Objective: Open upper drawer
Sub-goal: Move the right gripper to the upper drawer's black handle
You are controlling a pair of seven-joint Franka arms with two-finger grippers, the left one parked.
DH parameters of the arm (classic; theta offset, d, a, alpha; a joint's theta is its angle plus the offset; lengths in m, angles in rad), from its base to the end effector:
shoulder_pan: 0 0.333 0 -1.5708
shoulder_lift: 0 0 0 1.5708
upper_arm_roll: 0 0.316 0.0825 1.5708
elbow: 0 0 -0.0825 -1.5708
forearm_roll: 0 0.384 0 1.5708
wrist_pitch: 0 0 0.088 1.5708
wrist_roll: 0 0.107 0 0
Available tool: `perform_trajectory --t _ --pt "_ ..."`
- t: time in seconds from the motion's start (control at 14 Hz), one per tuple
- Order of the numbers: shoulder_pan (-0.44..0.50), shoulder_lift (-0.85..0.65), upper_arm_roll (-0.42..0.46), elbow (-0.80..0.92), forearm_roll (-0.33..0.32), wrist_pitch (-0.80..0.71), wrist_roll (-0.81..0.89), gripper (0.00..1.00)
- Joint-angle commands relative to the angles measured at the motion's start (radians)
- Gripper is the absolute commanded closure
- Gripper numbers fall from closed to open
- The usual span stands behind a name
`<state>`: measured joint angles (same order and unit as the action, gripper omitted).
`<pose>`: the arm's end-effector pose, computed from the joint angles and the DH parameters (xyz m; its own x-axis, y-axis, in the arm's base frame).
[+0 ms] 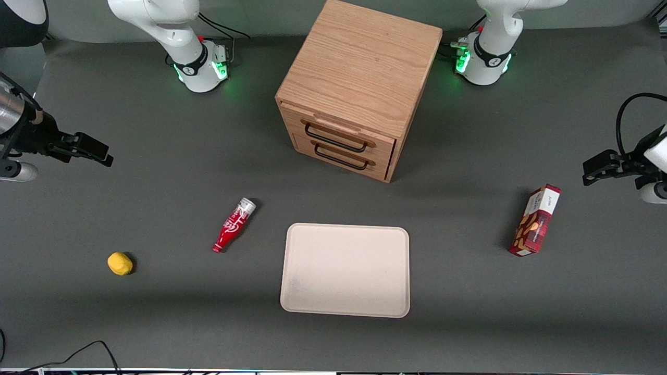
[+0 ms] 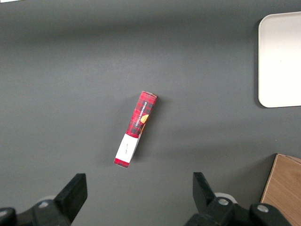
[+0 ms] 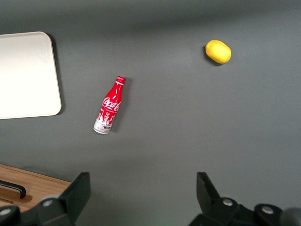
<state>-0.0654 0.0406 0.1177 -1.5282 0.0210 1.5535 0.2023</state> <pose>0.5645 0.0304 0.6205 0.9886 -0.1490 -0.0199 -0.1495 -0.9885 -0.0222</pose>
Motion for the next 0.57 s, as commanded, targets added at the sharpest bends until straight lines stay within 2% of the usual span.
perform_trajectory --t 0.0,0.21,0.43,0.5 --pt "0.006 -0.013 -0.001 -0.010 -0.012 0.010 0.019 0.00" --pt "0.009 -0.011 0.005 -0.010 0.000 0.010 0.023 0.00" --pt "0.010 -0.005 0.097 -0.006 0.011 0.013 0.005 0.00" --pt "0.010 -0.001 0.146 -0.004 0.039 0.013 -0.036 0.00"
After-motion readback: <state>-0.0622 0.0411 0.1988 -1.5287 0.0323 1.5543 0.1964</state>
